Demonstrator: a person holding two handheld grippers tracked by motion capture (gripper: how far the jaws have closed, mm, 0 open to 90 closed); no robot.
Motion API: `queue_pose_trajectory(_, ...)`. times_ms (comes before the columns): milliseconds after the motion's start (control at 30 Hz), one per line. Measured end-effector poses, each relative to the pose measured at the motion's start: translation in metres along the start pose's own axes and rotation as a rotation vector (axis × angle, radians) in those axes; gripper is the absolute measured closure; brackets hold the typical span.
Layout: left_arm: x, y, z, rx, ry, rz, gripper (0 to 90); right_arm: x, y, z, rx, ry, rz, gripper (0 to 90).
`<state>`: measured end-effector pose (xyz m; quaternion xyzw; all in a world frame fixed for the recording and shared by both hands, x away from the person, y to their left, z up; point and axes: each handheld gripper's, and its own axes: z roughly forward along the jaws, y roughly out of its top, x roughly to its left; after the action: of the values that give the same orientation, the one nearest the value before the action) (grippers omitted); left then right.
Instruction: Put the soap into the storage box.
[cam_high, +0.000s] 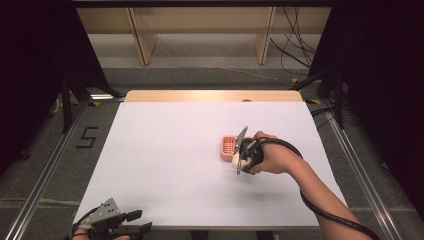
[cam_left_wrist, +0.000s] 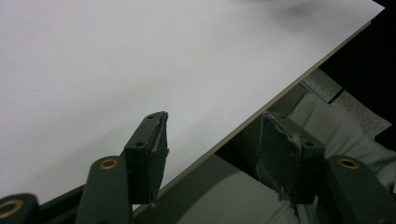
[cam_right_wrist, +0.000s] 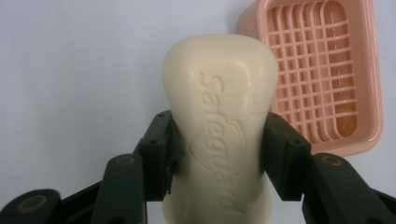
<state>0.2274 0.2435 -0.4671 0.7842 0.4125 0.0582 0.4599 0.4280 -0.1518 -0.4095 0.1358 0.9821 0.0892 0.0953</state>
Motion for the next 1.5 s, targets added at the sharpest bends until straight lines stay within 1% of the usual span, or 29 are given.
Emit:
queue_pose_trajectory(33,0.000,0.000,0.000,0.000,0.000,0.000,41.4,-0.001,0.000,0.000,0.001,-0.003,0.004,50.4)
queue_pose_trajectory(67,0.000,0.000,0.000,0.001,0.000,0.000,41.4,-0.002,0.000,0.001,-0.006,-0.004,-0.012,50.4)
queue_pose_trajectory(133,0.000,0.000,0.000,0.002,0.000,0.001,41.4,-0.003,-0.001,0.001,-0.003,-0.010,-0.002,50.4)
queue_pose_trajectory(167,0.001,0.000,-0.001,0.004,0.001,0.005,41.4,-0.004,0.000,0.002,-0.010,-0.018,-0.010,50.4)
queue_pose_trajectory(200,0.000,0.000,0.000,0.000,0.000,0.000,41.4,-0.002,-0.001,0.002,-0.004,-0.025,0.027,50.4)
queue_pose_trajectory(267,0.000,0.000,0.000,0.000,0.000,0.000,41.4,-0.005,-0.001,0.003,-0.019,-0.028,0.003,50.4)
queue_pose_trajectory(300,0.000,0.000,0.000,0.000,0.000,0.000,41.4,-0.004,-0.001,0.002,-0.011,-0.033,0.025,50.4)
queue_pose_trajectory(333,0.000,0.000,0.000,0.001,0.000,0.000,41.4,-0.006,0.000,0.004,-0.023,-0.033,-0.009,50.4)
queue_pose_trajectory(367,0.001,0.000,-0.001,0.007,0.002,0.009,41.4,-0.007,0.000,0.004,-0.037,-0.041,-0.020,50.4)
queue_pose_trajectory(467,0.001,0.000,-0.001,0.006,0.002,0.008,41.4,-0.009,0.000,0.006,-0.041,-0.046,-0.034,50.4)
queue_pose_trajectory(533,0.000,0.000,0.000,0.000,0.001,0.001,41.4,-0.008,0.000,0.006,-0.042,-0.061,-0.010,50.4)
queue_pose_trajectory(600,0.000,0.000,0.000,0.001,0.001,0.001,41.4,-0.008,0.000,0.007,-0.039,-0.067,-0.016,50.4)
queue_pose_trajectory(667,0.000,0.000,0.000,0.000,0.002,0.003,41.4,-0.010,0.000,0.008,-0.045,-0.070,-0.046,50.4)
queue_pose_trajectory(767,0.000,0.000,0.000,0.002,0.001,0.001,41.4,-0.011,0.000,0.008,-0.053,-0.078,-0.046,50.4)
queue_pose_trajectory(833,0.000,0.000,0.000,0.001,0.002,0.000,41.4,-0.011,0.001,0.008,-0.049,-0.088,-0.033,50.4)
queue_pose_trajectory(867,0.000,0.000,0.000,0.001,0.002,0.000,41.4,-0.013,0.001,0.008,-0.050,-0.088,-0.056,50.4)
queue_pose_trajectory(900,0.000,0.000,0.000,0.000,0.002,0.000,41.4,-0.012,0.001,0.008,-0.054,-0.086,-0.042,50.4)
queue_pose_trajectory(967,0.000,0.000,0.000,0.001,0.002,0.000,41.4,-0.013,0.002,0.009,-0.054,-0.090,-0.049,50.4)
queue_pose_trajectory(1000,0.000,0.000,0.000,0.001,0.001,0.000,41.4,-0.013,0.003,0.009,-0.054,-0.096,-0.039,50.4)
queue_pose_trajectory(1033,0.000,0.000,0.000,0.001,0.001,0.000,41.4,-0.015,0.004,0.010,-0.062,-0.097,-0.070,50.4)
queue_pose_trajectory(1133,0.000,0.000,0.000,0.001,0.001,0.001,41.4,-0.015,0.005,0.010,-0.059,-0.098,-0.046,50.4)
queue_pose_trajectory(1200,0.000,0.000,0.000,0.001,0.000,-0.001,41.4,-0.017,0.005,0.011,-0.055,-0.111,-0.075,50.4)
queue_pose_trajectory(1267,0.000,0.000,0.000,0.002,0.001,0.000,41.4,-0.016,0.007,0.011,-0.055,-0.105,-0.044,50.4)
queue_pose_trajectory(1300,0.000,0.000,0.000,0.002,0.001,0.000,41.4,-0.019,0.007,0.012,-0.063,-0.111,-0.079,50.4)
queue_pose_trajectory(1367,0.001,0.000,0.000,0.002,0.001,0.001,41.4,-0.018,0.008,0.012,-0.057,-0.109,-0.058,50.4)
queue_pose_trajectory(1400,0.001,0.000,0.000,0.002,0.001,0.001,41.4,-0.019,0.009,0.012,-0.060,-0.102,-0.063,50.4)
queue_pose_trajectory(1433,0.001,0.000,0.000,0.002,0.001,0.001,41.4,-0.018,0.009,0.012,-0.066,-0.094,-0.037,50.4)
queue_pose_trajectory(1467,0.001,0.000,0.000,0.002,0.001,0.001,41.4,-0.021,0.009,0.013,-0.062,-0.104,-0.077,50.4)
queue_pose_trajectory(1500,0.001,0.000,0.000,0.002,0.001,0.001,41.4,-0.022,0.010,0.013,-0.069,-0.108,-0.081,50.4)
